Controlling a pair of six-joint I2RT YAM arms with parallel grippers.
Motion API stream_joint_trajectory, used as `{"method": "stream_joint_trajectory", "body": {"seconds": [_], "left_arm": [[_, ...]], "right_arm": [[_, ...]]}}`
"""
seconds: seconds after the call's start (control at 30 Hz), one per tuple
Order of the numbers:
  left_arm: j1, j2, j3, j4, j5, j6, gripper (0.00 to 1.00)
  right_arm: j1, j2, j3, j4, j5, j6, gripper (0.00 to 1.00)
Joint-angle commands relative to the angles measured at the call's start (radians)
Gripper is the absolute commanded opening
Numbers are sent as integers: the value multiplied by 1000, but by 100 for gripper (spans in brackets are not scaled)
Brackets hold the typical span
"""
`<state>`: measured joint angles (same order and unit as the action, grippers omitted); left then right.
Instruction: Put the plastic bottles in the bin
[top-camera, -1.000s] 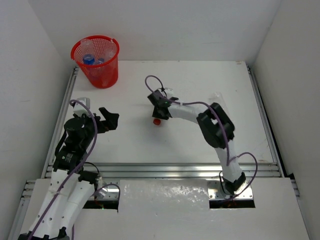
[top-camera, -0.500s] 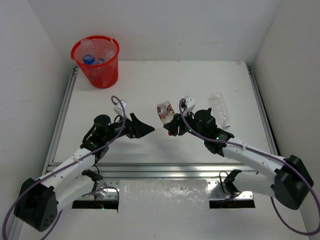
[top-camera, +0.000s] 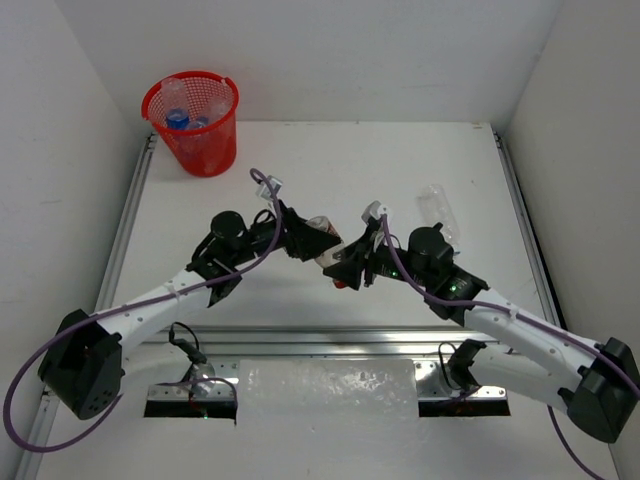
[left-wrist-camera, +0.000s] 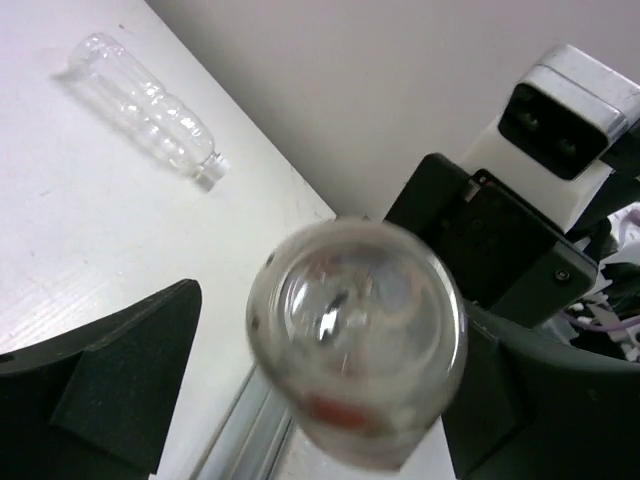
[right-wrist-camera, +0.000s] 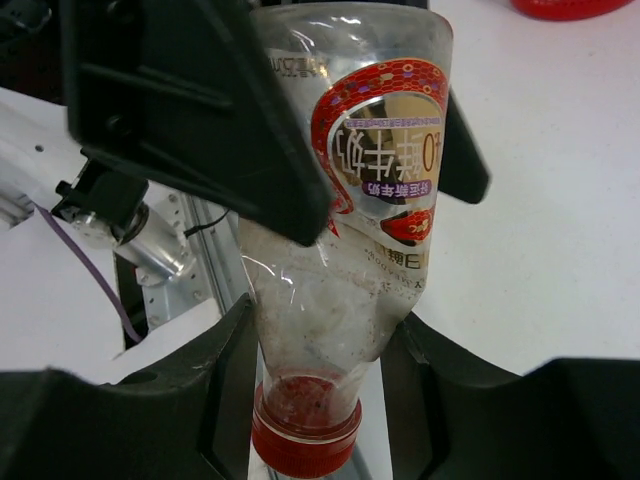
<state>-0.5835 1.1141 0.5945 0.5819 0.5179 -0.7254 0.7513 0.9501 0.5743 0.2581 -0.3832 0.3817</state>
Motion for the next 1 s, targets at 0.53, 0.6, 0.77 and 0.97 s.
{"method": "stream_joint_trajectory", "body": {"seconds": [0.53,0.6,0.77,0.97], "left_arm": [[290,225,823,-653,-1109,390,0],[379,338,954,-535,-1153,457,0],[490,755,1388,-521,-1177,795,0],[577,954,1501,-340,-1276,945,0]], "right_arm": [[11,-57,-5,-586,818,273,99],[11,-92,-46,-574,746,301,99],[11,-172,-116,-545,603,362,99],[13,-283,-182,-557,612,359,99]]}}
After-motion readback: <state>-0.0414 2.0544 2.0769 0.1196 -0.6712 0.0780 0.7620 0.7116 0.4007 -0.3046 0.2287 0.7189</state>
